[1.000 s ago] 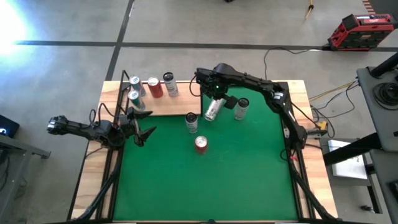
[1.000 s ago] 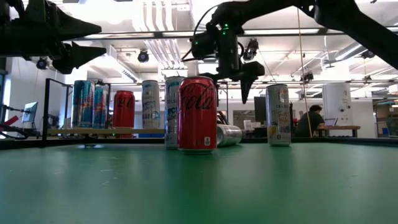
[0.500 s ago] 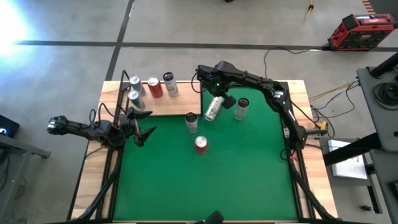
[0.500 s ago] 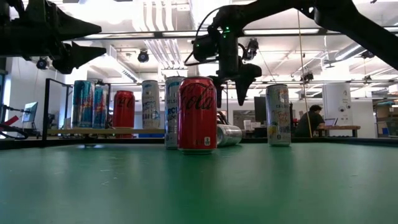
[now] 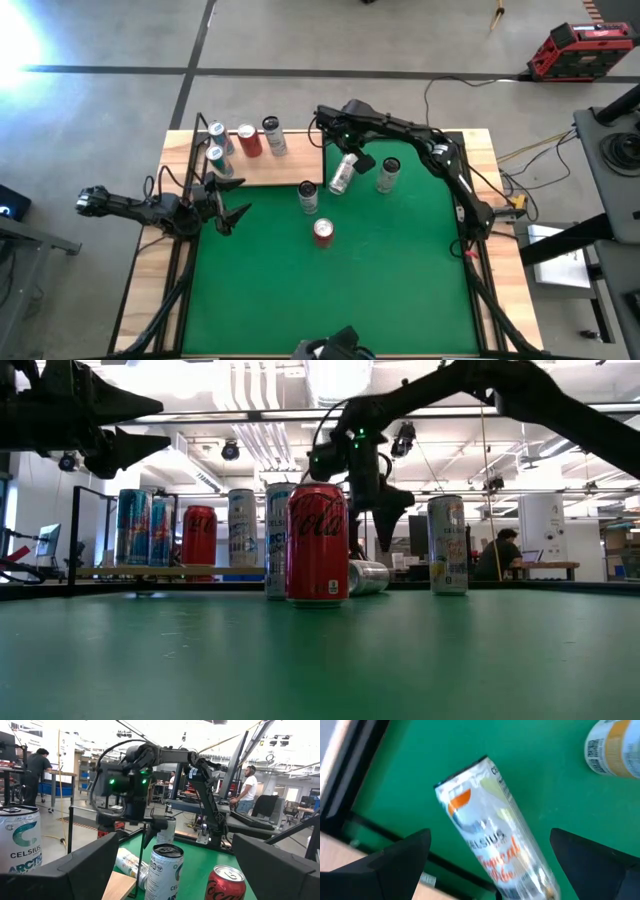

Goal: Place canned beverage on shelf
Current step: Adjust the white yellow soda can on the table

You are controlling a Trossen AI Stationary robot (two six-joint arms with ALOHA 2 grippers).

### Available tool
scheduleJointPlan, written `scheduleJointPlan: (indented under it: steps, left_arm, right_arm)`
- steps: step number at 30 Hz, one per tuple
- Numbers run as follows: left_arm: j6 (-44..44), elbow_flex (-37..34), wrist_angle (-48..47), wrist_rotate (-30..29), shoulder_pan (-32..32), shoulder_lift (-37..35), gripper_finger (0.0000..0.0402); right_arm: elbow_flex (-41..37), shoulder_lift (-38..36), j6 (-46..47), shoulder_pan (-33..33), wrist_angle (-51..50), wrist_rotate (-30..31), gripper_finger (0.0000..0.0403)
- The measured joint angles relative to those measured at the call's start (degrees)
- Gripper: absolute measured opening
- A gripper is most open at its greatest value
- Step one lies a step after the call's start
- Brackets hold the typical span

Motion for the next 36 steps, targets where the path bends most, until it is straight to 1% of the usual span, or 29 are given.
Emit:
scheduleJointPlan:
  steps: [7,17,36]
  left_arm:
    - [0.0,0.0,0.0,-0.01,0.0,0.01,0.0375]
    - [0.0,0.0,0.0,0.0,-0.01,0.01,0.0375]
    - [0.0,-0.02,0.0,-0.01,-0.02,0.02,0.0375]
  right_arm:
    - [-0.04,1.73,-2.49,-1.52,0.85,-2.23,0.04]
    - [-0.22,3.2,-7.3,-2.95,0.97,-2.26,0.04]
    - [-0.96,4.14,-13.67,-2.84,1.55,-2.87,0.04]
